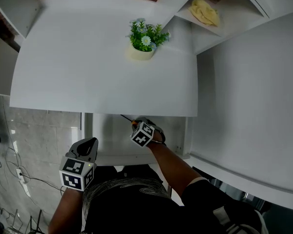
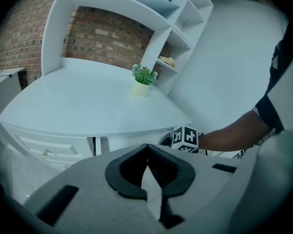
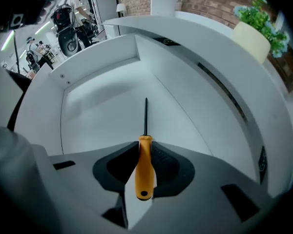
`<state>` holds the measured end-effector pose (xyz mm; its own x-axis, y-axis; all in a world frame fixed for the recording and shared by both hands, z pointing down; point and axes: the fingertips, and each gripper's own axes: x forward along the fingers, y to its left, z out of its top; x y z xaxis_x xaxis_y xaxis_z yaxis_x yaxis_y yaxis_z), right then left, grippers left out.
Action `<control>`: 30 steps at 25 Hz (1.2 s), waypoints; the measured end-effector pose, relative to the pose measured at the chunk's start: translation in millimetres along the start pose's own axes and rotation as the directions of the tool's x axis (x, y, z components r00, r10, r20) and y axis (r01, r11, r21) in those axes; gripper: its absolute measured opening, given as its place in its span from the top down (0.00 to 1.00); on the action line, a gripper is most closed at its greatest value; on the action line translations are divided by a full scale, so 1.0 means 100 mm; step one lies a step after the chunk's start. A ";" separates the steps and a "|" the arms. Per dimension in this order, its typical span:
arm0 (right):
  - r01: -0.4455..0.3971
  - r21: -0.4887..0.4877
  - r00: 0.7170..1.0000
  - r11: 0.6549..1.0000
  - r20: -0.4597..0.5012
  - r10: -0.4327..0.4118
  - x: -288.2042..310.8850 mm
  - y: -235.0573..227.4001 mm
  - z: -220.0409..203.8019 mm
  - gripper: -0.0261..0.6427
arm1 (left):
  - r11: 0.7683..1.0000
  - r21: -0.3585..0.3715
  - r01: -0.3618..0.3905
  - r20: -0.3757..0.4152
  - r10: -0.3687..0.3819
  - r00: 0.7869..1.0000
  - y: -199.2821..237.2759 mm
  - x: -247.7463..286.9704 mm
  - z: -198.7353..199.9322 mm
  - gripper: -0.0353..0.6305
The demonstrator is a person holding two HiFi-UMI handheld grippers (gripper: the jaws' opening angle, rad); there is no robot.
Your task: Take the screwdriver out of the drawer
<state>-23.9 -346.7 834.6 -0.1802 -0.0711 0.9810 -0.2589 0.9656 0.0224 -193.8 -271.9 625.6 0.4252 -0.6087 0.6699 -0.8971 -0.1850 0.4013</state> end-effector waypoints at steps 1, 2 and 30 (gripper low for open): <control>0.000 -0.006 1.000 1.000 -0.002 0.000 0.01 -0.01 0.00 0.86 | 1.000 0.000 0.000 0.001 0.000 1.000 0.00 0.01 0.00 0.92; 0.001 -0.011 1.000 1.000 -0.004 -0.001 0.02 -0.01 0.00 0.86 | 1.000 0.000 -0.001 0.001 0.001 1.000 0.01 0.01 0.00 0.92; -0.006 -0.001 1.000 1.000 -0.010 0.006 0.02 -0.03 0.06 0.83 | 1.000 -0.025 -0.018 0.008 0.018 1.000 0.05 -0.04 -0.03 0.92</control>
<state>-29.4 -351.1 835.8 -0.1724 -0.0627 0.9830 -0.2573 0.9662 0.0165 -199.3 -268.7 626.7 0.4081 -0.6180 0.6720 -0.9011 -0.1545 0.4052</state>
